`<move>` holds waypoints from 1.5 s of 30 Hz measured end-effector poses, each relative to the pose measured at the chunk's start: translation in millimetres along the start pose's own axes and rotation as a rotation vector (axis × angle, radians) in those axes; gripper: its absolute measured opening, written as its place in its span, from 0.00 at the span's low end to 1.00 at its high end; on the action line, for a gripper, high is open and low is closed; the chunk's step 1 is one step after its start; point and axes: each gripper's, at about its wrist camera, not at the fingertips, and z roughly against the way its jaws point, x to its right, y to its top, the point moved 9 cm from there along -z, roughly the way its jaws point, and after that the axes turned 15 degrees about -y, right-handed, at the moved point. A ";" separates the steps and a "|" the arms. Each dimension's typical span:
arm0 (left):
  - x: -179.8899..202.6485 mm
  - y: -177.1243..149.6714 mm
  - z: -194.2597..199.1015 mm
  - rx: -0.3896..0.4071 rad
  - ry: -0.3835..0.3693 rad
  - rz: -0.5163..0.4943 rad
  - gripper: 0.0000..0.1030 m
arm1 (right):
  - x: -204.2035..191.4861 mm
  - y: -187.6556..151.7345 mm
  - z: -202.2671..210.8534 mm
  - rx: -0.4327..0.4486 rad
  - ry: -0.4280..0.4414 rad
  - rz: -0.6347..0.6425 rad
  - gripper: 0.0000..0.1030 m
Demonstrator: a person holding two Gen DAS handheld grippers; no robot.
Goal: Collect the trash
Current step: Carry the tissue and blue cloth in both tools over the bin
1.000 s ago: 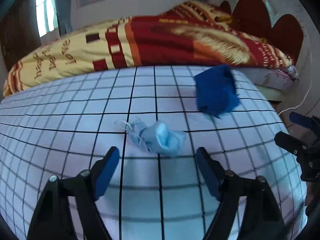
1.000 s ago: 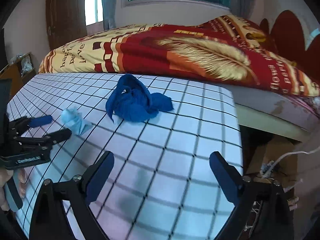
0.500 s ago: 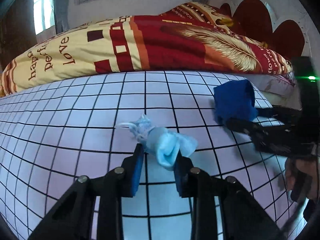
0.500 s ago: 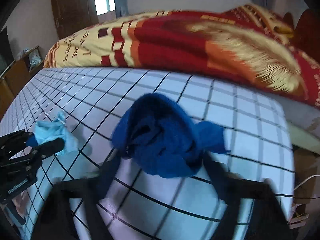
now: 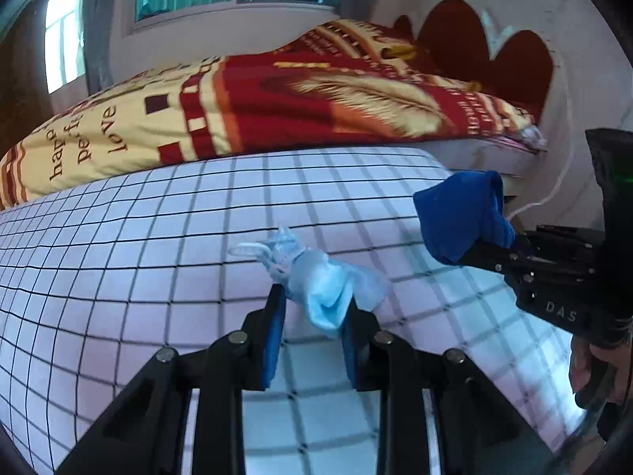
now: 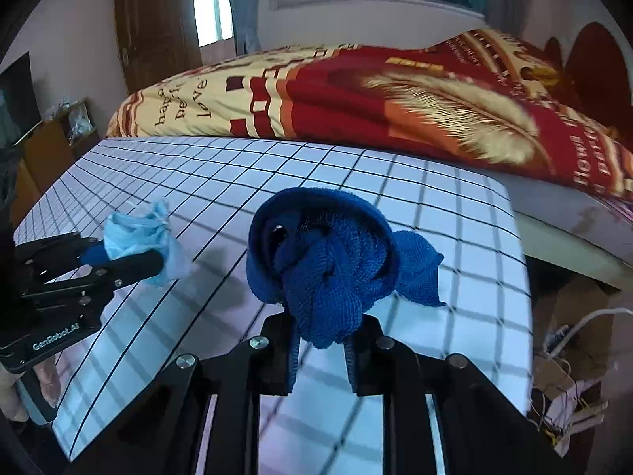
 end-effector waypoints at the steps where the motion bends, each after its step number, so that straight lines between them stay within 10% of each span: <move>1: 6.7 -1.4 2.9 0.002 -0.004 -0.009 0.27 | 3.8 -5.5 11.7 0.009 -0.010 0.000 0.20; 22: 176.4 -77.8 66.2 0.023 -0.167 -0.149 0.27 | 97.8 -157.1 190.9 0.063 -0.193 -0.180 0.20; 45: 298.0 -113.2 40.1 -0.049 -0.345 -0.279 0.27 | 216.0 -279.2 258.3 -0.002 -0.390 -0.368 0.20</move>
